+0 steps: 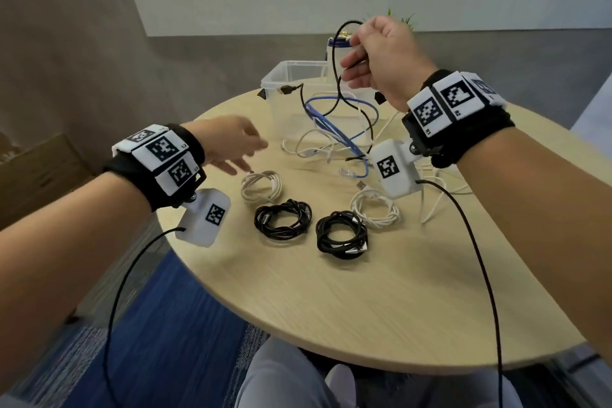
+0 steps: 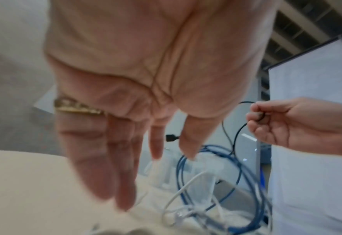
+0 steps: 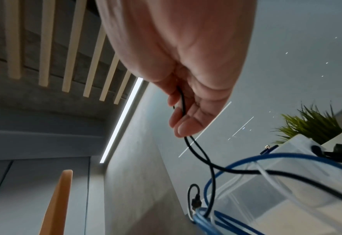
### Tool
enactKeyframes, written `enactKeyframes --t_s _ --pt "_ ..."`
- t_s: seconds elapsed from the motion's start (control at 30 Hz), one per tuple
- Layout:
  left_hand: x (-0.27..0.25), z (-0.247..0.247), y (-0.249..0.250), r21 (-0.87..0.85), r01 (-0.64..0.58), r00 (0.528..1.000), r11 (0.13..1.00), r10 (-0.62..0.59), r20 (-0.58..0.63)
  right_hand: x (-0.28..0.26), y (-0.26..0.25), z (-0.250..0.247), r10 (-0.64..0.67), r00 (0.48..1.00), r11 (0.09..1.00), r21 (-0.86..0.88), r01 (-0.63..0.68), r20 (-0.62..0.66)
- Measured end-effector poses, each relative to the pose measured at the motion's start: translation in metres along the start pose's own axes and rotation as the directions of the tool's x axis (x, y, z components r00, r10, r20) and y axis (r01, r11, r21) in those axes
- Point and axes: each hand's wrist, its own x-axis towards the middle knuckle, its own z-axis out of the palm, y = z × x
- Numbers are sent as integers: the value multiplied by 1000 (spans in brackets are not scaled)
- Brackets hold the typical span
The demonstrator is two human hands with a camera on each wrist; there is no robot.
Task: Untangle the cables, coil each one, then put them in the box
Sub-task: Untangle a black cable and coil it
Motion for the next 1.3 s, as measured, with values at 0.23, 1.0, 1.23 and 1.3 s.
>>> enactKeyframes --t_s 0.23,1.0,1.23,1.3 --pt "-8 9 60 -21 -373 913 928 363 -184 -8 -7 -7 -126 986 990 -47 132 111" --pt "-4 42 89 -311 -437 886 844 463 10 -13 -18 -42 -69 994 984 159 81 -85" --pt "-9 33 95 -667 -398 876 630 476 -72 -23 14 -51 70 998 993 -98 -69 -2" --pt "-7 34 93 -569 -459 871 682 473 -135 -28 19 -49 96 994 989 -122 -88 56"
